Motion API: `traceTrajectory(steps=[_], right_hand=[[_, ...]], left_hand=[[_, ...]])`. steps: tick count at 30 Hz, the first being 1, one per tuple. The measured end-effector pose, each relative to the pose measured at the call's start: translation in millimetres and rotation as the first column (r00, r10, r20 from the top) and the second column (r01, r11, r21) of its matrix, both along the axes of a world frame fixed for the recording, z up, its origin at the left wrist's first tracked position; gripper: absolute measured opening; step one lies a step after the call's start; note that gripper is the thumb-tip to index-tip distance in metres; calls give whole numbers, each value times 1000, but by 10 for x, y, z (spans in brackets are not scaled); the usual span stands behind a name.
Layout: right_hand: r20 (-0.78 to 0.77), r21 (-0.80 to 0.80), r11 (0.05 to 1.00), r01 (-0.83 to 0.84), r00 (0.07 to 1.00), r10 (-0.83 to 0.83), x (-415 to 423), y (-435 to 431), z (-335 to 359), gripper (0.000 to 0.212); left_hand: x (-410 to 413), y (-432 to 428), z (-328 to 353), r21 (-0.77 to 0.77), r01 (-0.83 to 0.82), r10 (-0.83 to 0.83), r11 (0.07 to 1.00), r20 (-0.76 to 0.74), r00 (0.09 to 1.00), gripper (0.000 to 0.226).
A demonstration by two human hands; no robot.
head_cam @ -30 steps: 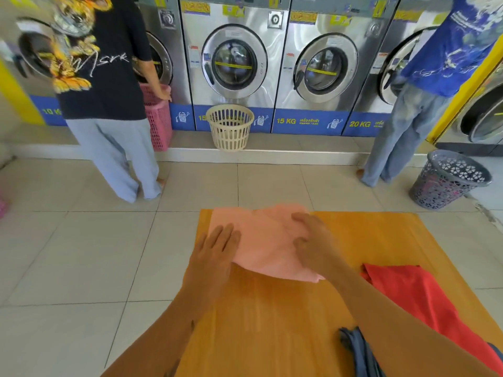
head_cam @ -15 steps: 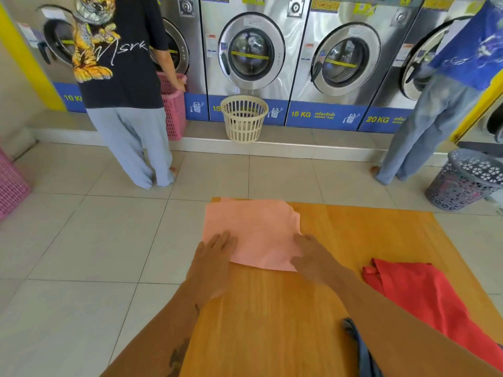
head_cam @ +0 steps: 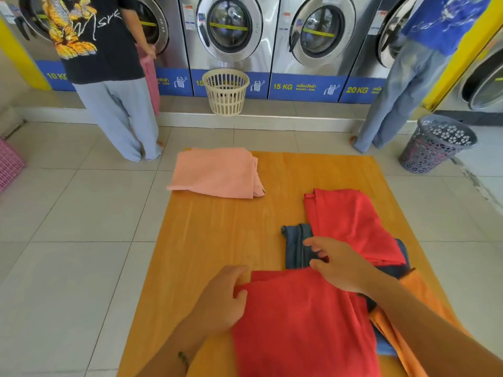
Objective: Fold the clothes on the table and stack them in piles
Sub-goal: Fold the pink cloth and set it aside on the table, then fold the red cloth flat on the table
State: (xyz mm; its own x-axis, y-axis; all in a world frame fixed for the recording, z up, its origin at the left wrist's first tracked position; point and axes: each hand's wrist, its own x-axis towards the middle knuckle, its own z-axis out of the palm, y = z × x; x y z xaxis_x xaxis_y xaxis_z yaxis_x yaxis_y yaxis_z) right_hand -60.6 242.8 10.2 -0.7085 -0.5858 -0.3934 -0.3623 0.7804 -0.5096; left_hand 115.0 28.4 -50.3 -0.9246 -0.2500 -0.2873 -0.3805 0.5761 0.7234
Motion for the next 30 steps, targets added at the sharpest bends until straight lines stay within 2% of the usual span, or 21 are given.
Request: traceTrajectory(steps=[3, 6, 10, 13, 16, 19, 21, 23, 26, 30], right_hand=[[-83, 4, 1000, 9, 997, -9, 198, 357, -108, 54], [-41, -24, 993, 118, 992, -119, 397, 581, -184, 67], [-70, -84, 969, 234, 968, -240, 653, 615, -276, 77], [-83, -61, 961, 271, 958, -276, 808, 586, -296, 76], [-95, -39, 966, 256, 961, -259, 824, 559, -247, 75], [17, -162, 965, 208, 978, -208, 795, 525, -197, 74], [51, -183, 967, 176, 984, -169, 823, 512, -188, 76], [12, -148, 981, 128, 992, -128, 867, 506, -197, 79], [-49, -125, 990, 66, 996, -73, 898, 481, -203, 80], [-171, -222, 972, 75, 978, -115, 925, 329, -210, 74]], left_hand=[[84, 320, -2, -53, 40, -37, 998, 55, 998, 66], [75, 477, 33, -126, 41, -26, 991, 115, 993, 71], [71, 557, 120, -28, -41, 45, 999, 169, 985, 76], [92, 578, 156, -14, -98, 99, 995, 114, 989, 73], [105, 638, 243, 26, -168, 168, 985, 8, 986, 61], [124, 667, 286, 101, -210, 216, 973, -58, 975, 53], [150, 645, 276, 138, -243, 252, 960, -52, 966, 48], [193, 600, 243, 204, -261, 267, 944, -3, 964, 48], [217, 544, 196, 284, -195, 193, 939, 32, 981, 49], [101, 394, 249, 275, -212, 251, 938, -113, 962, 44]])
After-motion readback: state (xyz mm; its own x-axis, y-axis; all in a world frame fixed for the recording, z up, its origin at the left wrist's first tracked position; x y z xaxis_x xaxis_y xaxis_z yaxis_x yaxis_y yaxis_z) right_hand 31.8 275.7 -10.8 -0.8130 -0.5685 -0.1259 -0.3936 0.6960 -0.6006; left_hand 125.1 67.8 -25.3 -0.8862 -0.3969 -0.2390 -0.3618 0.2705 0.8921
